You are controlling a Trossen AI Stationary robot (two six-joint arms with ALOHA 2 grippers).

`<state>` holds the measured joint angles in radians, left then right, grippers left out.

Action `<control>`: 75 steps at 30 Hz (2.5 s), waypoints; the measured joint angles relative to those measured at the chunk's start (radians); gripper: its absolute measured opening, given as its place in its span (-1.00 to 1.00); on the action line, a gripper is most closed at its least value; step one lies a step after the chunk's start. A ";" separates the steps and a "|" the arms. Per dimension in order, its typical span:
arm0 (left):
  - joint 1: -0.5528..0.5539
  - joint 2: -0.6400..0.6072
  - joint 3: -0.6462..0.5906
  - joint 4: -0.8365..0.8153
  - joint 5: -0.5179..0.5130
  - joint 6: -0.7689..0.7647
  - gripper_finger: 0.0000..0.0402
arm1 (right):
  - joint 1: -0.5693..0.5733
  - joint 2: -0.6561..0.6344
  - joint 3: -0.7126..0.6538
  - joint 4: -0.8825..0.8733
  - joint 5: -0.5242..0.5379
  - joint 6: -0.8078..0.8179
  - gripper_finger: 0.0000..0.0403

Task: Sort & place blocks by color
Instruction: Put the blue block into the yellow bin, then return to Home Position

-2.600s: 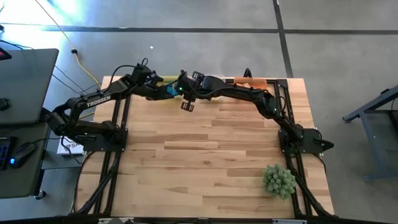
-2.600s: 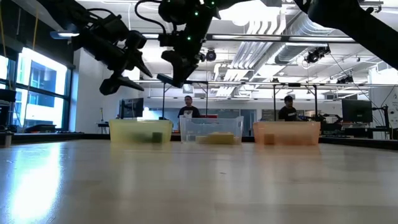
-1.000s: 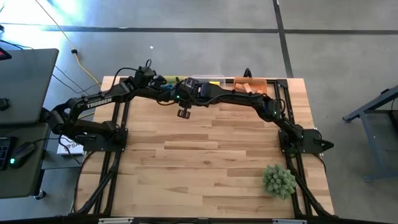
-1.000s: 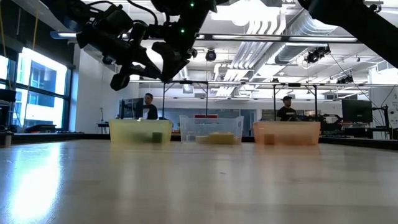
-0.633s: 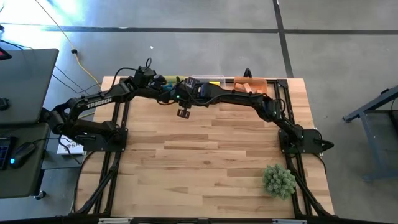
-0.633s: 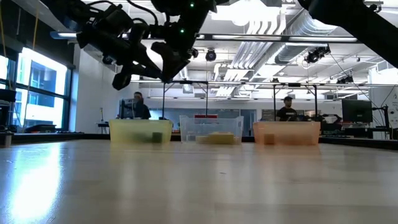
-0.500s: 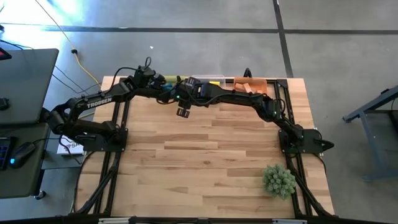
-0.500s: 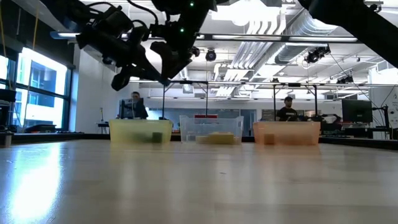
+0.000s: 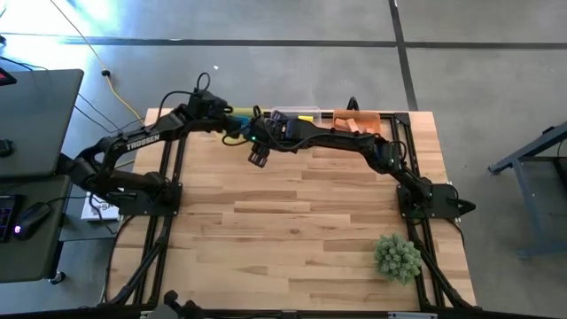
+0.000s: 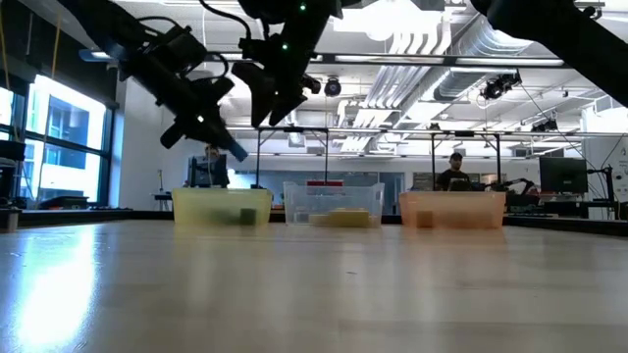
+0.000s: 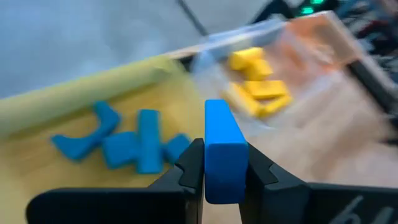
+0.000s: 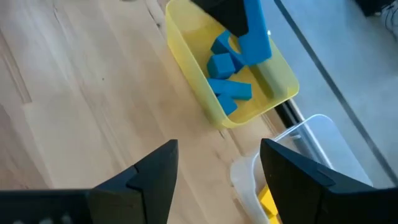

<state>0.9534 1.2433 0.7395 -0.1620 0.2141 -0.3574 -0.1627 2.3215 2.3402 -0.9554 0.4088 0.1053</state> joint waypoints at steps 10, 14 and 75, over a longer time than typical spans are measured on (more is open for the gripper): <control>0.069 0.151 0.000 0.015 -0.023 0.029 -0.82 | 0.000 0.000 0.000 0.000 -0.042 0.036 0.07; 0.070 0.201 0.000 0.043 -0.018 0.037 -0.81 | 0.000 0.000 0.000 0.000 -0.043 0.054 0.07; -0.237 -0.270 0.093 -0.238 0.046 -0.070 -0.23 | 0.095 -0.163 0.002 -0.318 -0.068 -0.031 0.07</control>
<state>0.7160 0.9735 0.8326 -0.3996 0.2601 -0.4276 -0.0678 2.1589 2.3421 -1.2730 0.3403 0.0739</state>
